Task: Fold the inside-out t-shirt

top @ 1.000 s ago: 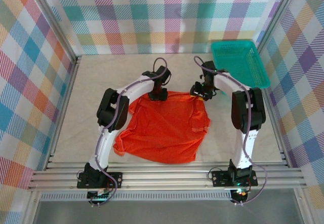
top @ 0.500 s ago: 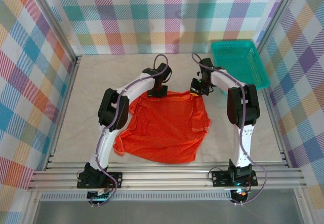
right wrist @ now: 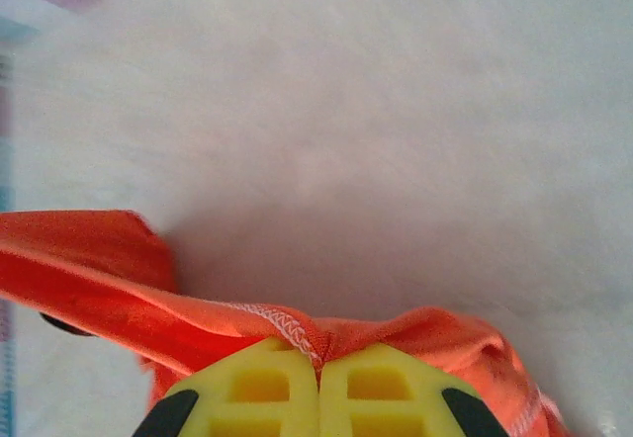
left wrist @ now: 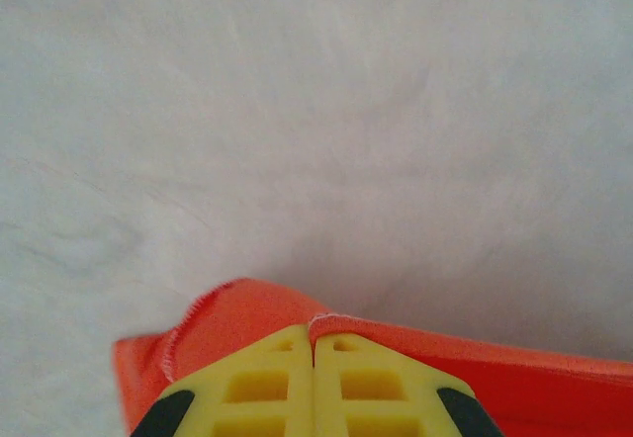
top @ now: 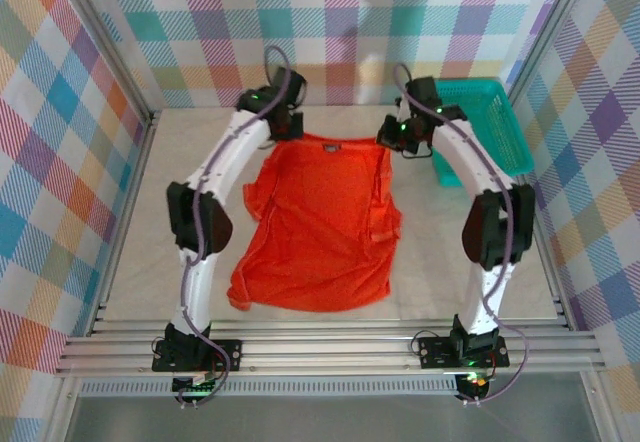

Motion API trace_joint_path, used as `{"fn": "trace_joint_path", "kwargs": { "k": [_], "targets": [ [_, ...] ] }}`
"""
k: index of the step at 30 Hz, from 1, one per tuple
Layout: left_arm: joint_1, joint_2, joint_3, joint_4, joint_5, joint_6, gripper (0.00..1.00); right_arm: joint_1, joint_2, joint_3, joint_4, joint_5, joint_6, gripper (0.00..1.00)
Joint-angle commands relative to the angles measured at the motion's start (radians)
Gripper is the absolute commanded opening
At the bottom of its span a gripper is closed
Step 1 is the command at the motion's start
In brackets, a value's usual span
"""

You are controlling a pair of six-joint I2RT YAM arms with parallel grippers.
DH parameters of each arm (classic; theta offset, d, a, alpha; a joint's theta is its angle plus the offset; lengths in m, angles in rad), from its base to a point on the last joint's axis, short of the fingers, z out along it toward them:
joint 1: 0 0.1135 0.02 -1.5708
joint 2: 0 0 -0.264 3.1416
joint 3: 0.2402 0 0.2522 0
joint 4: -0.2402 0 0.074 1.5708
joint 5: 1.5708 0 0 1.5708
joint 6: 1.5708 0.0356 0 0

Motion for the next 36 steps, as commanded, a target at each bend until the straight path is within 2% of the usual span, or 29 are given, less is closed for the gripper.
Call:
{"fn": "trace_joint_path", "kwargs": {
  "k": [1,7,13,18,23,28,33,36],
  "targets": [
    [0.009,-0.2,0.024,0.063,0.007,0.073,0.0,0.017,-0.138,0.096,0.064,-0.03,-0.01,0.0],
    [0.006,-0.455,-0.009,0.16,0.126,0.071,0.0,0.075,-0.289,0.209,0.098,-0.081,-0.069,0.0],
    [-0.054,-0.769,-0.181,0.292,0.234,0.062,0.0,0.212,-0.462,0.165,0.13,-0.101,-0.156,0.0],
    [-0.068,-0.893,-0.195,0.287,0.253,0.064,0.0,0.309,-0.609,0.109,0.17,-0.058,-0.198,0.0],
    [-0.07,-0.899,-0.139,0.261,0.226,0.083,0.0,0.325,-0.674,0.13,0.177,-0.016,-0.21,0.0],
    [-0.071,-0.82,-0.105,0.253,0.169,0.115,0.0,0.325,-0.6,0.205,0.117,0.07,-0.269,0.0],
    [-0.068,-0.658,-0.115,0.223,0.015,0.185,0.0,0.318,-0.488,0.191,0.104,0.22,-0.345,0.0],
    [-0.041,-0.526,-0.127,0.21,-0.075,0.219,0.0,0.274,-0.402,0.153,0.113,0.256,-0.361,0.0]
  ]
}}
